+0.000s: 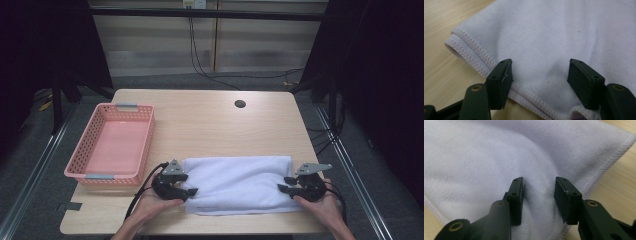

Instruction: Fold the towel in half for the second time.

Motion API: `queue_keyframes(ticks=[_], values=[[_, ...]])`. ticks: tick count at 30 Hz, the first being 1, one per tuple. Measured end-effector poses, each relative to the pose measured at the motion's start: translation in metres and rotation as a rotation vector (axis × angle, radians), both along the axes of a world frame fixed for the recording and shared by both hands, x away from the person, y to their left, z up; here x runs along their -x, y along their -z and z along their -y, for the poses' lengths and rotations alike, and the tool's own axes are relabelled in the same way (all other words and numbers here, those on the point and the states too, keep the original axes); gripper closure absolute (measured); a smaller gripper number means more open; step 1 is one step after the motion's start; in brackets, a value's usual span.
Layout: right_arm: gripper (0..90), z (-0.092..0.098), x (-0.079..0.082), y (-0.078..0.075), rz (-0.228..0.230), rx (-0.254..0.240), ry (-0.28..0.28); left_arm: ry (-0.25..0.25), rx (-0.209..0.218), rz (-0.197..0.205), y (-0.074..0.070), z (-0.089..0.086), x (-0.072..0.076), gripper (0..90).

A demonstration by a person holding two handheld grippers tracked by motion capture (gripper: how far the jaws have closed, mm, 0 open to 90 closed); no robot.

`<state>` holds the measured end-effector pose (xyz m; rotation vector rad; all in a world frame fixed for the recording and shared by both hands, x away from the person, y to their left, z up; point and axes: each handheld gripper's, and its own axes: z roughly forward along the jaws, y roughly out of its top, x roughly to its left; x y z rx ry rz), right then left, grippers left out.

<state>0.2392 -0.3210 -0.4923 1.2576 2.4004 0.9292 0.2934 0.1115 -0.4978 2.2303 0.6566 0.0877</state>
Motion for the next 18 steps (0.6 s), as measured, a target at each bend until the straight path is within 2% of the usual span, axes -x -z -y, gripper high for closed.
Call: queue_keyframes(ticks=[1, 3, 5, 6, 9, 11, 13, 15, 16, 18], values=[[59.4, 0.005, -0.002, 0.000, 0.003, 0.008, 0.019, 0.006, -0.007, 0.002, 0.000, 0.007, -0.003, 35.1], [58.6, 0.013, -0.003, 0.000, 0.000, 0.002, 0.046, 0.008, -0.010, -0.025, -0.002, 0.018, -0.010, 32.1], [48.4, 0.016, -0.001, -0.003, 0.008, 0.004, 0.075, 0.002, -0.001, -0.044, -0.005, 0.022, -0.015, 32.5], [45.5, 0.016, 0.001, -0.006, 0.012, -0.014, 0.077, 0.000, 0.013, -0.073, -0.007, 0.021, -0.018, 32.0], [42.4, 0.012, 0.011, -0.021, 0.051, -0.093, 0.057, -0.038, 0.044, -0.076, -0.014, 0.015, -0.025, 28.9], [40.8, -0.001, 0.017, -0.030, 0.067, -0.121, 0.026, -0.077, 0.071, -0.070, -0.016, 0.009, -0.030, 28.1], [42.5, -0.021, 0.023, -0.034, 0.071, -0.147, -0.035, -0.098, 0.072, -0.077, -0.015, 0.003, -0.035, 28.0], [41.6, -0.044, 0.027, -0.034, 0.046, -0.189, -0.109, -0.107, 0.068, -0.082, -0.014, -0.003, -0.034, 26.9], [40.9, -0.056, 0.027, -0.033, 0.041, -0.194, -0.138, -0.115, 0.071, -0.075, -0.014, -0.004, -0.032, 26.8], [40.1, -0.076, 0.024, -0.031, 0.009, -0.225, -0.195, -0.113, 0.070, -0.078, -0.013, -0.006, -0.030, 26.7]])
